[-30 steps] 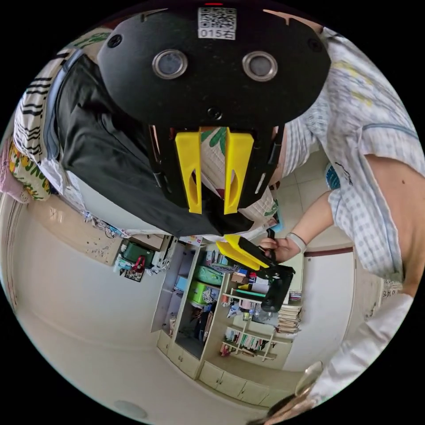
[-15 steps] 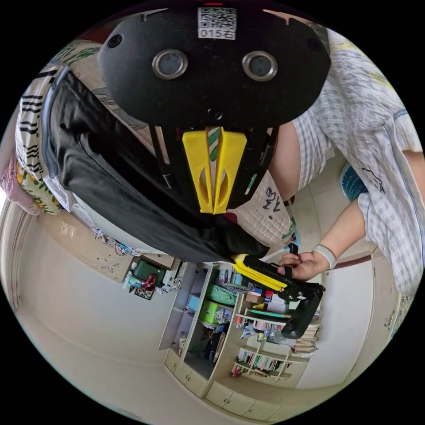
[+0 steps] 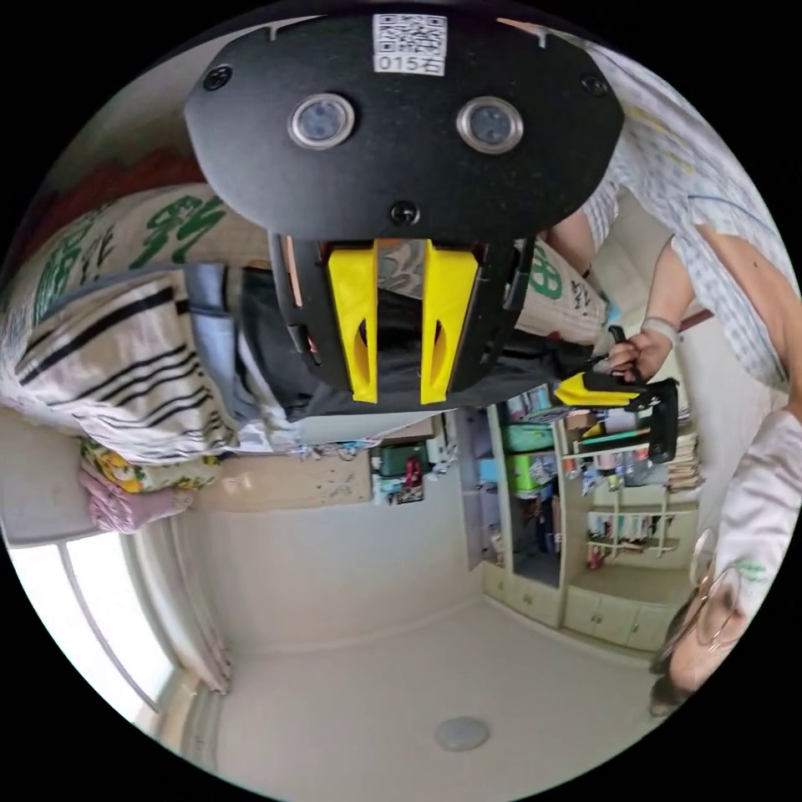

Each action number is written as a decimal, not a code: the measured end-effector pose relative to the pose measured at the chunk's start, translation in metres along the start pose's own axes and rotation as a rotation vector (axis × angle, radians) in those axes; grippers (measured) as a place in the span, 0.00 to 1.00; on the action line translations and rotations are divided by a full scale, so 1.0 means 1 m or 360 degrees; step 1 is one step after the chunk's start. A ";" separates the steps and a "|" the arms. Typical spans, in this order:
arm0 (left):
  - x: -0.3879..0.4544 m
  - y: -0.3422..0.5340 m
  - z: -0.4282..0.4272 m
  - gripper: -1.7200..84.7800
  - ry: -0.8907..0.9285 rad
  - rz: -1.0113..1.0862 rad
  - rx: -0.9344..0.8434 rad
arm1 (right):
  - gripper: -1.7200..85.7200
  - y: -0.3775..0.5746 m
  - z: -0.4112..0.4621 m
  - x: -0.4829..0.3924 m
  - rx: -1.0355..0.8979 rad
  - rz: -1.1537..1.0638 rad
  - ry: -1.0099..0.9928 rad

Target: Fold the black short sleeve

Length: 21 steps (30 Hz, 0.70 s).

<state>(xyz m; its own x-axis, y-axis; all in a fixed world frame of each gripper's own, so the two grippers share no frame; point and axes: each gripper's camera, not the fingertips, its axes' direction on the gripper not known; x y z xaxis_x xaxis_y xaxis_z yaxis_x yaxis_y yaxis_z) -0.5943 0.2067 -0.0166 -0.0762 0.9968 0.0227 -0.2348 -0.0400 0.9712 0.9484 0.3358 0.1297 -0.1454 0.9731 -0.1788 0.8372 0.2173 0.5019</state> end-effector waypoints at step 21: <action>0.007 -0.149 0.167 0.02 -0.0032 0.0234 -0.0229 | 0.04 -0.007 0.035 0.124 -0.0154 0.0349 -0.0141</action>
<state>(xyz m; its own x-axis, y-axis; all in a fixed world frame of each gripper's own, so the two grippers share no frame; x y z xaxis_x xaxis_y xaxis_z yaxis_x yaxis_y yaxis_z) -0.3984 0.2310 -0.1214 -0.1008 0.9807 0.1676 -0.3588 -0.1930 0.9132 0.9434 0.4518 0.0742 0.0845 0.9881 -0.1283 0.7888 0.0123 0.6146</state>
